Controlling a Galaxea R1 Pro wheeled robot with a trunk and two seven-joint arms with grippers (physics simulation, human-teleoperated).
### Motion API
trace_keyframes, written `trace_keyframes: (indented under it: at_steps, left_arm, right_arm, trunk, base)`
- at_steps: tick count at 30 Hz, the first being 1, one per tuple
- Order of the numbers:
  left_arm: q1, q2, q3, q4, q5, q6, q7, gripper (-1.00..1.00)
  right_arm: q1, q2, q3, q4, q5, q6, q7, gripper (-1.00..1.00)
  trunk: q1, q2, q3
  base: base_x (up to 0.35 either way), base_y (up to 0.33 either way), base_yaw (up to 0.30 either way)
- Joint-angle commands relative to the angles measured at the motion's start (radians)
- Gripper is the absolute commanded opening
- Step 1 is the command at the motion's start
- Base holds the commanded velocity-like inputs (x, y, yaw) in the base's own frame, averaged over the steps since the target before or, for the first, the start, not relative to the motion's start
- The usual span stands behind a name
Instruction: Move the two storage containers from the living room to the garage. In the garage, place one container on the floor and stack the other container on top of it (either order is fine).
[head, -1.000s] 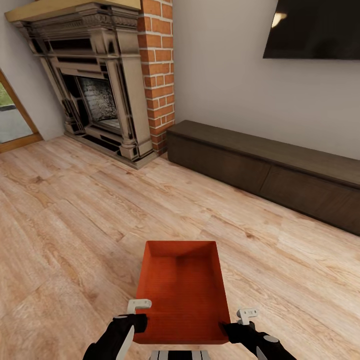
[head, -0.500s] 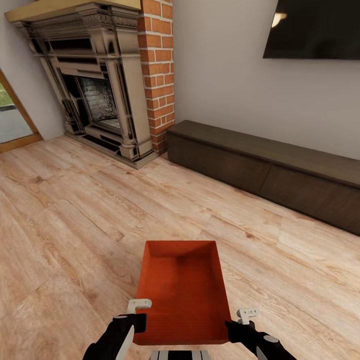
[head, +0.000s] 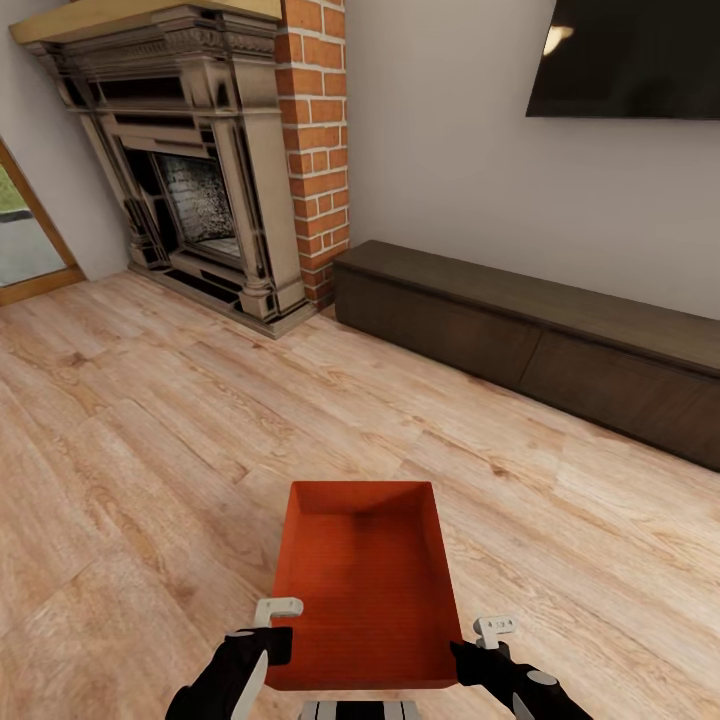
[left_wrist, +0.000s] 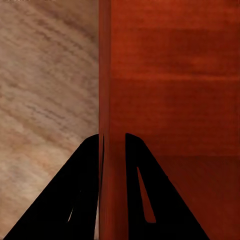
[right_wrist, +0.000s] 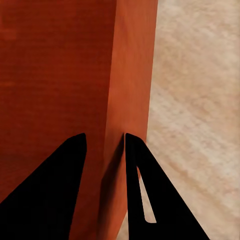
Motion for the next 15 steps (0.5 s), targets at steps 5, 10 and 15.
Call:
trace_keyframes:
  at_steps: [5, 10, 15]
  left_arm:
    - [-0.001, -0.002, 0.003, -0.002, -0.009, 0.005, 0.002, -1.0]
    - [0.0, -0.003, 0.002, -0.002, -0.01, 0.005, 0.004, -1.0]
    - [0.0, -0.003, 0.001, -0.002, -0.01, 0.005, 0.005, -1.0]
  right_arm:
    - [-0.001, -0.002, 0.008, 0.0, -0.01, -0.001, 0.0, -1.0]
    - [-0.001, -0.002, 0.008, 0.0, -0.01, 0.0, 0.0, -1.0]
    - [-0.001, -0.002, 0.008, 0.0, -0.01, 0.0, 0.0, -1.0]
  trunk:
    - [0.0, 0.0, -0.001]
    - [0.0, 0.0, -0.001]
    - [-0.004, 0.007, 0.002]
  base:
    - [0.0, 0.0, 0.0]
    - [0.0, 0.0, 0.0]
    - [0.0, 0.0, 0.0]
